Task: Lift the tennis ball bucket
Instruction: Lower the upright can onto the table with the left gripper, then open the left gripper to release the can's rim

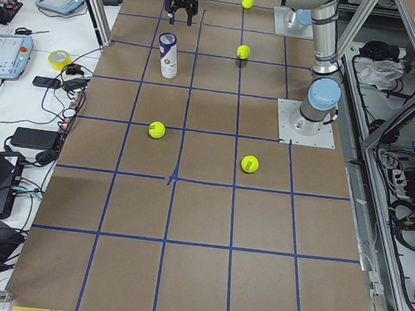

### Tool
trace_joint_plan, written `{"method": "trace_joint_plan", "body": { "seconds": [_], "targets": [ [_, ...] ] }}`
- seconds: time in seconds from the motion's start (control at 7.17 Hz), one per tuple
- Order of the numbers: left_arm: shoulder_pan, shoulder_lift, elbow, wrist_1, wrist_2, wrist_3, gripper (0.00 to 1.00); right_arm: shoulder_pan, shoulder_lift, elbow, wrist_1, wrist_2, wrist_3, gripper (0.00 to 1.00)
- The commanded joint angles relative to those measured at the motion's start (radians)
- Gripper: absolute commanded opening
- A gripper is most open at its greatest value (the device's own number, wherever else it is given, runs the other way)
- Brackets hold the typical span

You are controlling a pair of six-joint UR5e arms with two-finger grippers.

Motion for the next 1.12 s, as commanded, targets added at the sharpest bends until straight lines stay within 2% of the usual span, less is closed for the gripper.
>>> {"method": "trace_joint_plan", "body": {
  "seconds": [0.0, 0.28, 0.42, 0.56, 0.7, 0.98],
  "targets": [
    [0.092, 0.073, 0.000, 0.005, -0.246, -0.223, 1.00, 0.000, 0.000, 0.000, 0.000, 0.000, 0.000, 1.00],
    [0.169, 0.153, -0.009, 0.010, -0.375, -0.459, 1.00, 0.000, 0.000, -0.001, 0.000, 0.000, -0.002, 1.00],
    [0.220, 0.178, -0.022, 0.083, -0.403, -0.498, 1.00, 0.000, -0.001, 0.000, 0.001, 0.000, -0.002, 1.00],
    [0.261, 0.214, -0.046, 0.080, -0.463, -0.500, 1.00, 0.000, -0.001, 0.000, 0.001, 0.000, 0.000, 1.00],
    [0.281, 0.256, -0.096, 0.082, -0.471, -0.509, 1.00, 0.000, -0.001, 0.000, 0.001, 0.000, 0.000, 1.00],
    [0.355, 0.320, -0.256, 0.186, -0.472, -0.490, 1.00, 0.000, -0.001, 0.000, 0.001, 0.000, 0.000, 1.00]
  ]
}}
